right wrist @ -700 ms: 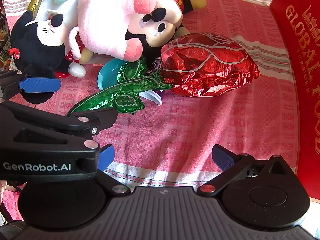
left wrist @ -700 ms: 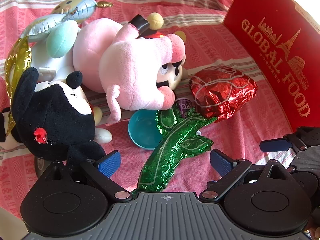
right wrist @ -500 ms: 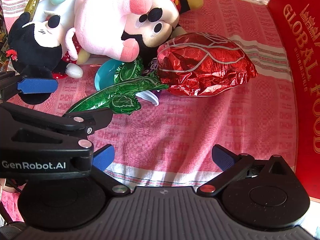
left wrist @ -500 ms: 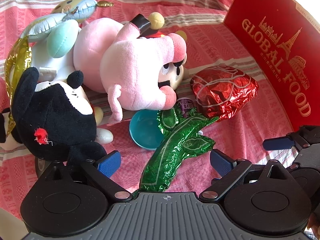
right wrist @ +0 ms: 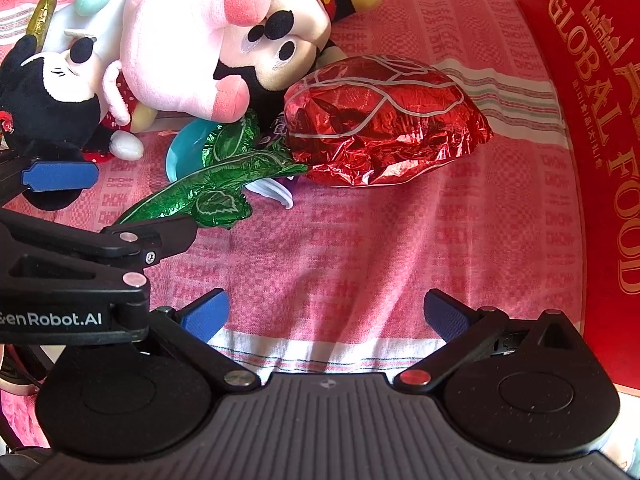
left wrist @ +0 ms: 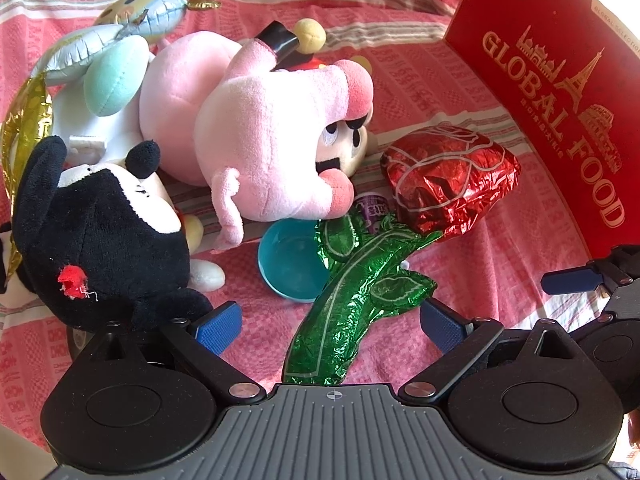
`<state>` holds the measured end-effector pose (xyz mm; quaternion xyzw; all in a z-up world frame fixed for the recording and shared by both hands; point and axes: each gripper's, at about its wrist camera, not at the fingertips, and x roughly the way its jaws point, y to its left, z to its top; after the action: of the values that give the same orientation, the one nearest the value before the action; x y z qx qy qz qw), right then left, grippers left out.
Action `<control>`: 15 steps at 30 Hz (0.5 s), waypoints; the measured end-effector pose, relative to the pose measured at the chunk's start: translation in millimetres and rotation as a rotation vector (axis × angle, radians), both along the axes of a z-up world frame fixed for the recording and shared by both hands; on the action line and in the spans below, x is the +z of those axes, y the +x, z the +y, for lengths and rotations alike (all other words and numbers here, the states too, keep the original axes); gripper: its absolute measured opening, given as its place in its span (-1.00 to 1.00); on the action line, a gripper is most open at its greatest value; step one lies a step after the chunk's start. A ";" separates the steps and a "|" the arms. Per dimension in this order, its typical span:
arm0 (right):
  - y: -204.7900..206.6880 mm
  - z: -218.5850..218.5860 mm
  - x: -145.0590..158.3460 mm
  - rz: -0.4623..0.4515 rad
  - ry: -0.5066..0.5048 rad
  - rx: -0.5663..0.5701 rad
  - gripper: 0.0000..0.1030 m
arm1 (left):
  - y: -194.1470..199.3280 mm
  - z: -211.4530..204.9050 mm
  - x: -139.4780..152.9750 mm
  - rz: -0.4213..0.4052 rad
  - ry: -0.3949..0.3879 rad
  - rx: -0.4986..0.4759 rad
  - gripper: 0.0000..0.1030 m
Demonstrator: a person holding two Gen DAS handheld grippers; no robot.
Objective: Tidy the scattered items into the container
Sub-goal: 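Move the left tool to the green stem of the red rose balloon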
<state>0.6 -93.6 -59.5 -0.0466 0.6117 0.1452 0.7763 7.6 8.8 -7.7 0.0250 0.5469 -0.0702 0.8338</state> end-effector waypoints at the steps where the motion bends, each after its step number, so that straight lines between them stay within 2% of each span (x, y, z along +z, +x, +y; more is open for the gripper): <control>1: 0.4 -1.1 0.0 0.000 -0.003 -0.003 1.00 | -0.4 0.0 0.2 -0.005 -0.003 -0.007 0.96; 8: 3.1 -22.0 -2.9 0.001 -0.050 -0.050 1.00 | -4.1 4.6 -3.1 -0.031 -0.053 -0.061 0.96; 13: 13.4 -53.8 -1.7 0.003 -0.046 -0.178 1.00 | -3.8 -10.5 -15.3 -0.044 0.011 -0.153 0.95; 15: 20.1 -60.0 3.4 -0.006 -0.010 -0.216 0.99 | -4.9 -17.6 -23.0 -0.043 0.041 -0.197 0.85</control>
<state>20.7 -153.6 -56.1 0.0153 0.6114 0.0574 0.7891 2.6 -8.7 -30.7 0.0973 0.5252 -0.1398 0.8338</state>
